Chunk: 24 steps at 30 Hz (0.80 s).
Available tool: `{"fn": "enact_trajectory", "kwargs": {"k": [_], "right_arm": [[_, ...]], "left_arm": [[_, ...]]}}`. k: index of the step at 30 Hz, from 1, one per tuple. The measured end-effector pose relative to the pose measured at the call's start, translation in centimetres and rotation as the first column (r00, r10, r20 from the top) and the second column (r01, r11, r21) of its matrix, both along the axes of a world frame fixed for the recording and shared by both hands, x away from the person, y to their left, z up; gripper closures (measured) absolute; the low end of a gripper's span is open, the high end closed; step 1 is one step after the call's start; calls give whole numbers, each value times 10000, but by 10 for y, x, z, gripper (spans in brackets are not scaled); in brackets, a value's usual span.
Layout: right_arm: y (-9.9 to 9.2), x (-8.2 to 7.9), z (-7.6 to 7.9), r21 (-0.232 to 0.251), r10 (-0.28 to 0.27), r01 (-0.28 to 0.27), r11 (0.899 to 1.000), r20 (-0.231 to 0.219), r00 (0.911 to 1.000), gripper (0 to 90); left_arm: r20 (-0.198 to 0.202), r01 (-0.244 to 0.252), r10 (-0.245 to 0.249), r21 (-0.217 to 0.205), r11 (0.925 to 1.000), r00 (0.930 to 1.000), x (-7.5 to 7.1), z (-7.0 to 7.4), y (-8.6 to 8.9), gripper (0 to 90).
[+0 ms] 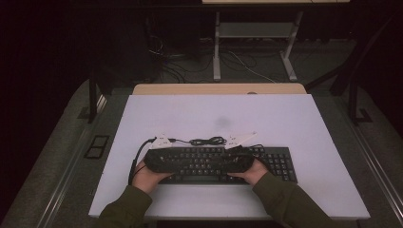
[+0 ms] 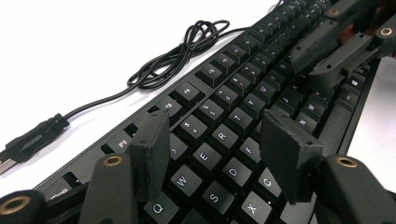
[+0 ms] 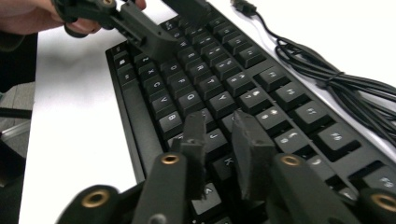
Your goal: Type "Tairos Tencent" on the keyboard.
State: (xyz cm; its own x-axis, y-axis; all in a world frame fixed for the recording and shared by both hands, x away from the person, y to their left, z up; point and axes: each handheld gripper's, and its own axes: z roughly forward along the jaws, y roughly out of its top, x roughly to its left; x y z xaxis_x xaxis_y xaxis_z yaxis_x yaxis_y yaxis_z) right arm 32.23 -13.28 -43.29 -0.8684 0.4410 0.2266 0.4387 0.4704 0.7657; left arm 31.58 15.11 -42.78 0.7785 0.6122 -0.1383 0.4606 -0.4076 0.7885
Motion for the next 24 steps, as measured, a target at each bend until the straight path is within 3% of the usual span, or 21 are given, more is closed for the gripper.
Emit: {"fn": "enact_trajectory", "kwargs": {"k": [9, 24], "right_arm": [[9, -6, -3, -252, 464, -462, 9986, 65, 9989, 890], [20, -10, -6, -415, 666, -664, 9969, 19, 9978, 891]], "left_arm": [[61, -54, 53, 56, 10000, 10000, 0, -2, -1, 391], [104, -8, 6, 138, 9999, 9999, 0, -2, -1, 381]]}}
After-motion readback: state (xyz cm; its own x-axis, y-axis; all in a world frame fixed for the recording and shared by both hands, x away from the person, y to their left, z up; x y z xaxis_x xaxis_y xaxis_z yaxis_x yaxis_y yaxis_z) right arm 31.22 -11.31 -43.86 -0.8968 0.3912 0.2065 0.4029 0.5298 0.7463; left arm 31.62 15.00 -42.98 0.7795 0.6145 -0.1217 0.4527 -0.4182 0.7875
